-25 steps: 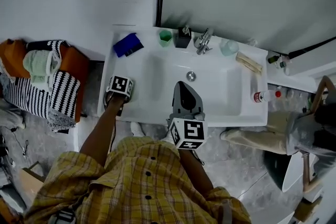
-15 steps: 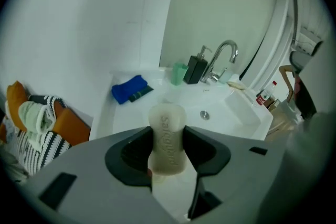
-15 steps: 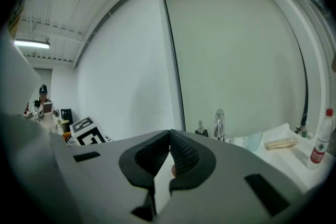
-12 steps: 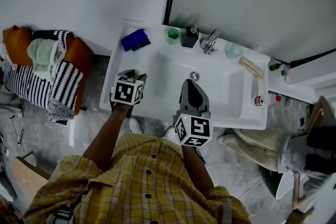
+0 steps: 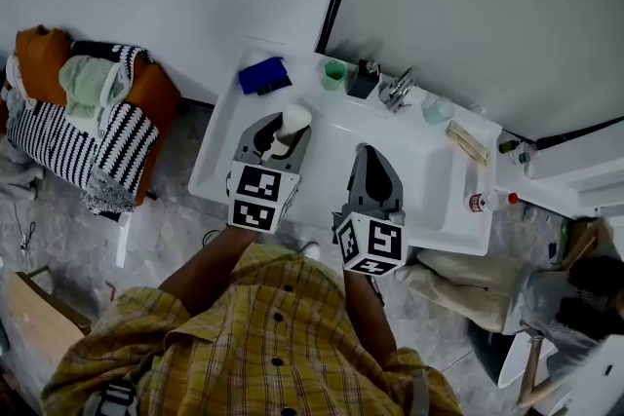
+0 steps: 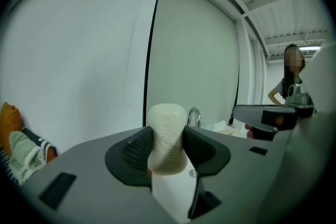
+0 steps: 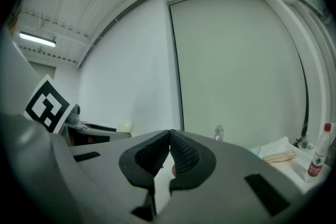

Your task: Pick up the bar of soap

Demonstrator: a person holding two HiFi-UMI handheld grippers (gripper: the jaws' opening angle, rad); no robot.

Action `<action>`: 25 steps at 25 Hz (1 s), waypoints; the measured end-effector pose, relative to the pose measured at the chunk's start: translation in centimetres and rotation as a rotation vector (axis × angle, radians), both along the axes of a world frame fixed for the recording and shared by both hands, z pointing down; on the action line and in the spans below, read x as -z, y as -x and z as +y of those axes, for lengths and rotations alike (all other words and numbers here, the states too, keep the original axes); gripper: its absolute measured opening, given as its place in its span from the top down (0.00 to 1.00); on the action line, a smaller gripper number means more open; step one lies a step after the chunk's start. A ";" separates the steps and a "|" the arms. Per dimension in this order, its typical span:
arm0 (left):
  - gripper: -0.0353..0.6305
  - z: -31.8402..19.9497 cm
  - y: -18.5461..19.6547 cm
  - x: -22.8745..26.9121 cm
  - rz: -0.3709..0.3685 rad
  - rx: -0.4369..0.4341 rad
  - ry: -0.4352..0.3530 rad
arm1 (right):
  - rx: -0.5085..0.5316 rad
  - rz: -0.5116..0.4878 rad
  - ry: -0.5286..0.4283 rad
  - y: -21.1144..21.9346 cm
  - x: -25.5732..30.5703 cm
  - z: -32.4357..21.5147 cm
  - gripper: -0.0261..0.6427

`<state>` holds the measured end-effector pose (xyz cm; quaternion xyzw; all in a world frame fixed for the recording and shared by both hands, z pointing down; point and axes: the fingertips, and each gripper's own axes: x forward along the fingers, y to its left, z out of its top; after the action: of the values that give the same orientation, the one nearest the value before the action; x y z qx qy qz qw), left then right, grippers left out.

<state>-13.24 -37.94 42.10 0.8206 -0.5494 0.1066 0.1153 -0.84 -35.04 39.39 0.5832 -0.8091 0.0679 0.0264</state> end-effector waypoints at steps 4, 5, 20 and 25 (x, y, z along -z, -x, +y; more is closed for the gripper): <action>0.66 1.5 -0.8 3.6 0.006 0.006 -0.174 | 0.008 0.004 -0.031 0.2 0.9 0.1 0.93; 0.67 1.9 -1.1 4.1 0.008 0.000 -0.200 | 0.010 0.006 -0.038 0.3 1.1 0.1 0.93; 0.66 4.7 -2.6 9.4 -0.035 0.011 -0.494 | 0.031 0.027 -0.168 0.9 4.1 2.3 0.93; 0.66 5.1 -2.7 9.4 -0.041 0.005 -0.499 | 0.041 0.033 -0.200 1.2 4.8 2.8 0.93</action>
<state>-10.58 -32.85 32.66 0.8199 -0.5631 -0.0158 -0.1017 -2.08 -32.22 34.62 0.5674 -0.8229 -0.0236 -0.0173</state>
